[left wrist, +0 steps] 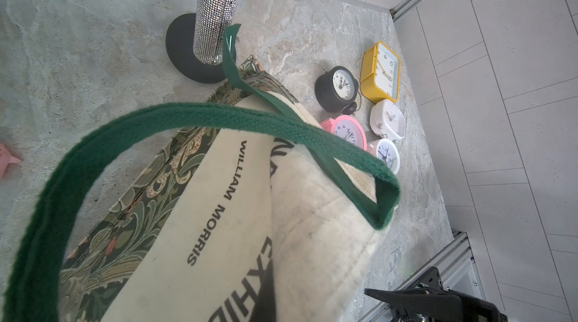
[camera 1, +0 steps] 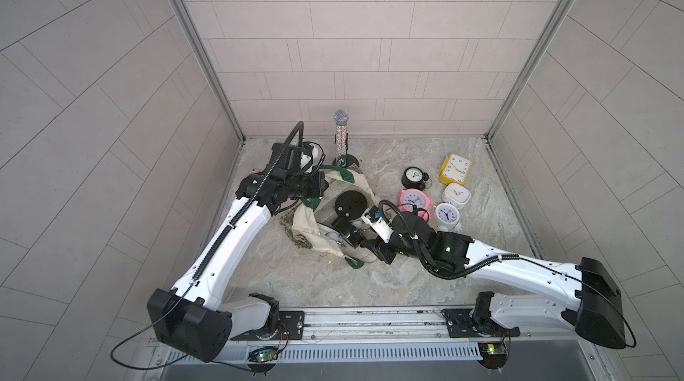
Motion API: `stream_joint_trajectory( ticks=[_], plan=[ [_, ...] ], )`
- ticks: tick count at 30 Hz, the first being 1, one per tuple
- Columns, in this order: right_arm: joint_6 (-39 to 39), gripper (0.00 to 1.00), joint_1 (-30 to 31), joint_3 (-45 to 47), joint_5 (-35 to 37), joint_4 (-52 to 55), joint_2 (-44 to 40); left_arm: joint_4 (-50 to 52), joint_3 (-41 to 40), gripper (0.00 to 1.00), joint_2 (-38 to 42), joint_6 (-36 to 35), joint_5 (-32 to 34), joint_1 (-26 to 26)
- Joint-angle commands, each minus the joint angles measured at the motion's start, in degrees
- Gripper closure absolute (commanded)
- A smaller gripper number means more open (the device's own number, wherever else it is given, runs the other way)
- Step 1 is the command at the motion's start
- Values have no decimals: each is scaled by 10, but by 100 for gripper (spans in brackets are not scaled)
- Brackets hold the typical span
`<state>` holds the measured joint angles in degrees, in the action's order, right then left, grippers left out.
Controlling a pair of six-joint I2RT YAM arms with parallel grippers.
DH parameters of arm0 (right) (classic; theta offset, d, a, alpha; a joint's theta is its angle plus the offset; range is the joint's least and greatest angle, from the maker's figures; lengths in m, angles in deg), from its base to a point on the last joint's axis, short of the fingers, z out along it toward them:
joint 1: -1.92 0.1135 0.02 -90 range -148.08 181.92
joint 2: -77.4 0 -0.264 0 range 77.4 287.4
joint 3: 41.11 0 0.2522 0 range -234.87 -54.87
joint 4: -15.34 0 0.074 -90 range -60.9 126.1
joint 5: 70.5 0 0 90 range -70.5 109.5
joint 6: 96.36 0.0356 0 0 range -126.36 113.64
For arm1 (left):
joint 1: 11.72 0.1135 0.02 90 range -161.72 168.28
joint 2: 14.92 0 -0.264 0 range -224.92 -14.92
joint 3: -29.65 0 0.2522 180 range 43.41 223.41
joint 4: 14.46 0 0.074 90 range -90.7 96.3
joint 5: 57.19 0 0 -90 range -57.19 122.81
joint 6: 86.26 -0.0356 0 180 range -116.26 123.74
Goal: Take the alarm clock out of the canvas bag
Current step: Pick up the alarm from the canvas bag.
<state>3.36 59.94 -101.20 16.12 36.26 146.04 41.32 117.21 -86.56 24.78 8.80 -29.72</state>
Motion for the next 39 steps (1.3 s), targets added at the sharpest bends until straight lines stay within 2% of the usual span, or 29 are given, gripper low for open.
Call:
stream_joint_trajectory(
  ticks=[1, 11, 22, 30, 33, 39],
  plan=[
    [-9, 48, 3, 14, 11, -32, 10, -21, 3, 100, 14, 1, -8, 5],
    [4, 56, 3, 21, 22, -72, 64, -19, 4, 100, 18, -2, -9, 5],
    [-5, 73, 3, 1, 19, -76, 120, -28, -1, 100, 12, 1, -15, 5],
    [-5, 96, 3, -6, 53, -75, 136, -34, -5, 100, 13, 7, -17, 5],
    [-6, 100, 3, -9, 67, -70, 133, -34, -6, 100, 11, 7, -18, 6],
    [-12, 100, 3, -14, 70, -60, 107, -33, -7, 100, 13, 5, -17, 6]
  ],
)
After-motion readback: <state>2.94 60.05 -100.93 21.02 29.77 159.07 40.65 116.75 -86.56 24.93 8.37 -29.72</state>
